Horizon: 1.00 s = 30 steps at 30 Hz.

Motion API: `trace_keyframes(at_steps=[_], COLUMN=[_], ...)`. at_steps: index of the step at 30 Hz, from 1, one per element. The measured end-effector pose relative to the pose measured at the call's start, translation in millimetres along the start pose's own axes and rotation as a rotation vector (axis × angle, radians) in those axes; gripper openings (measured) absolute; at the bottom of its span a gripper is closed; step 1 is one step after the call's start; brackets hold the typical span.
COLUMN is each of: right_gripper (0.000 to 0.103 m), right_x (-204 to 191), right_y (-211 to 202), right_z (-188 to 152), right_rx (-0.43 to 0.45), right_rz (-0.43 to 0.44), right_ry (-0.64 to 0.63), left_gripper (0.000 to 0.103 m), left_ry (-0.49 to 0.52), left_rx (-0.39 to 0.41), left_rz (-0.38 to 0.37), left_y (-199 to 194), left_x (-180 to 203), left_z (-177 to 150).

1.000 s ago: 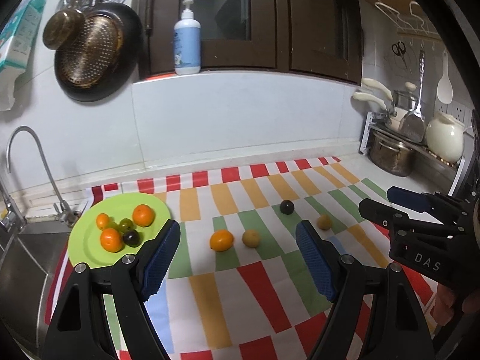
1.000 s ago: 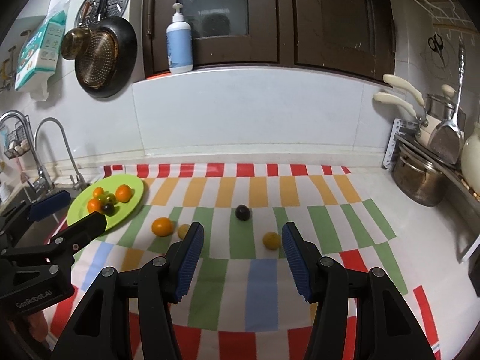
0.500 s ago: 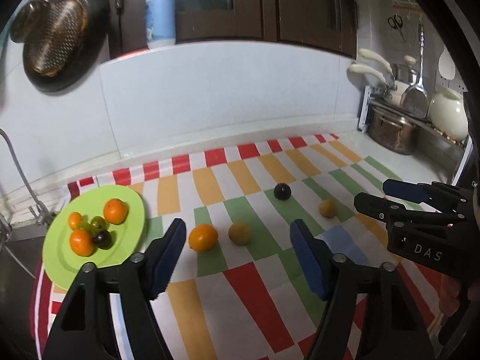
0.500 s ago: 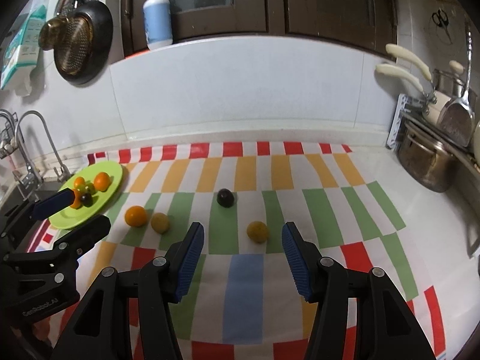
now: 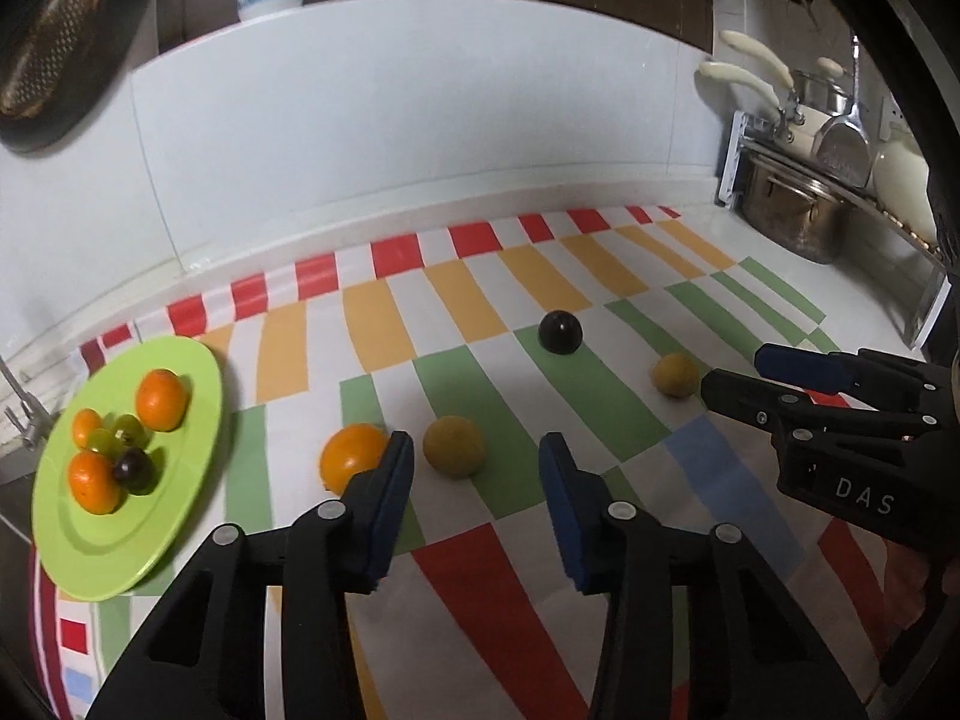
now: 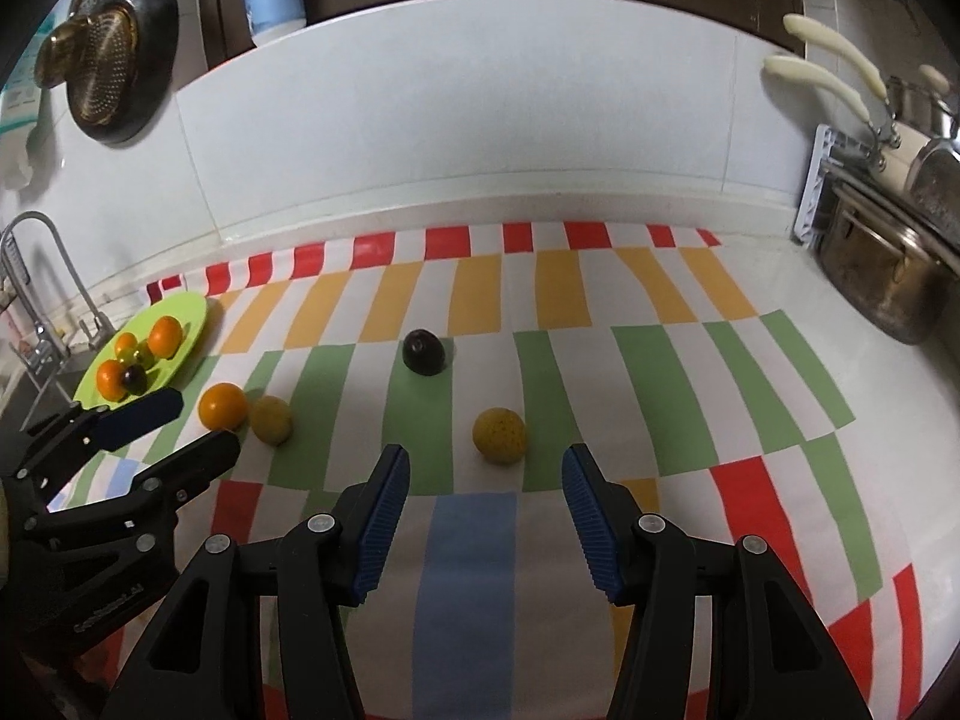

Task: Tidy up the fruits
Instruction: 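Move the left tool to a yellow round fruit while the right tool approaches another yellow fruit, then close the left tool on its yellow fruit while the right tool grasps the other yellow fruit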

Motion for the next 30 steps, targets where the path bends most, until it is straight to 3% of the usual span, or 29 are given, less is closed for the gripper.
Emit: trace_keyframes(at_steps=[5, 19, 26, 30], right_gripper=[0.046, 0.035, 0.03, 0.027], right_x=[4.1, 7.7, 9.2, 7.1], right_y=[14.8, 43.0, 50.0, 50.0], right_z=[1.6, 7.0, 9.1, 9.2], right_rx=[-0.049, -0.086, -0.096, -0.092], right_rz=[0.034, 0.017, 0.017, 0.01], right_ry=[0.024, 0.031, 0.031, 0.017], left_gripper=[0.042, 0.038, 0.028, 0.028], left_ry=[-0.017, -0.002, 0.009, 0.005], left_rx=[-0.034, -0.081, -0.08, -0.08], left_rz=[-0.001, 0.014, 0.036, 0.028], left_y=[16.5, 40.9, 45.7, 46.0], left_x=[-2.5, -4.2, -6.4, -7.8], left_z=[0.8, 4.0, 5.4, 5.0])
Point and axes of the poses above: each gripper's, at about its wrist camera, not at the fingertips, and y roughly the way its jaws point, x to its right, z to its top, the point moved 1 cm from there along y, roughly the way its jaws point, and after that the axes turned 1 degree about x, right-handed, at the moved point
